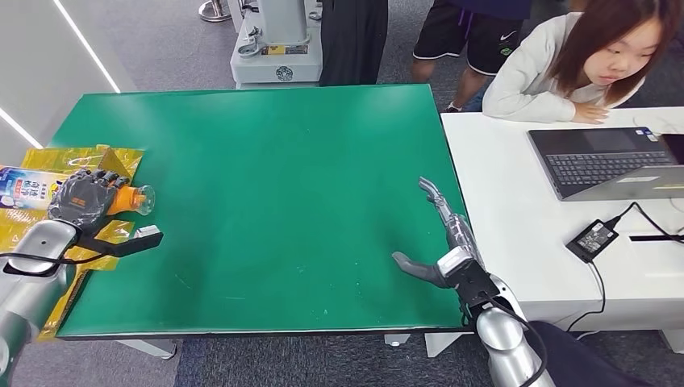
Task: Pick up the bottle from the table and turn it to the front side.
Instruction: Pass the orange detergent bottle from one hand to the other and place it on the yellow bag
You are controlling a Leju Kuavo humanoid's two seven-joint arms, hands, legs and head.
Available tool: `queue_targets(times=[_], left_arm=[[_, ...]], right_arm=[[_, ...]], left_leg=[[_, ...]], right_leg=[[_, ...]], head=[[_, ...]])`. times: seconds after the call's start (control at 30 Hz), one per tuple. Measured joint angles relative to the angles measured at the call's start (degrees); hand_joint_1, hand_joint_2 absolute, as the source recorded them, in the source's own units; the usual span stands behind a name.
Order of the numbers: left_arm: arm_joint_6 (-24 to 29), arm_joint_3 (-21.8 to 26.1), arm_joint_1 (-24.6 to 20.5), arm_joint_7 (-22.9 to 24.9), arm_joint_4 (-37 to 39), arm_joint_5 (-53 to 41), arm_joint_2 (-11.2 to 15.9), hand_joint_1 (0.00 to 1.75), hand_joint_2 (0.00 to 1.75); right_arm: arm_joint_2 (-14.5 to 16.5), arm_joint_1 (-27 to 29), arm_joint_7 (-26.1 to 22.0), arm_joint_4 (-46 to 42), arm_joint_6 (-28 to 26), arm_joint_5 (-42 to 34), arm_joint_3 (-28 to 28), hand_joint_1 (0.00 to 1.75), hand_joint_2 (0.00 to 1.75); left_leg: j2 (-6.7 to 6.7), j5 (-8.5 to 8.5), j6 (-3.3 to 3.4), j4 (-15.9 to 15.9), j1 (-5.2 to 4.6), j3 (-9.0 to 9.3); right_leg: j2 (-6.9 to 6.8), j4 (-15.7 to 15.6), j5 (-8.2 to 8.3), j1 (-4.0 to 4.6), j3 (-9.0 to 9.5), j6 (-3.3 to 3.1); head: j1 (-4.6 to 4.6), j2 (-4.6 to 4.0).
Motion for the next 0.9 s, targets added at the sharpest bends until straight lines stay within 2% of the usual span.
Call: queue_targets(times=[0.57, 0.9], left_arm=[[-0.56, 2.74, 2.59, 1.22, 1.20, 0.71, 0.34, 1.75, 1.75], [-1.79, 4.32, 3.05, -1.63, 2.46, 1.85, 0.96, 1.75, 1.75]], right_arm=[[0.00, -0.60, 0.28, -0.04, 1.23, 0.69, 0.01, 0.00, 1.75], [0.00, -1.48, 0.43, -0.04, 1.83, 0.87, 0.05, 0.00, 1.75]], left_leg=[[-0.01, 0.00, 0.00, 0.00, 0.00, -0.02], [-0.02, 0.00, 0.00, 0.00, 0.00, -0.02]], right_leg=[[-0.01, 0.01, 0.00, 0.00, 0.00, 0.00], [-0.02, 0.01, 0.00, 0.00, 0.00, 0.00]], head=[[0.00, 0.00], [0.00, 0.00]])
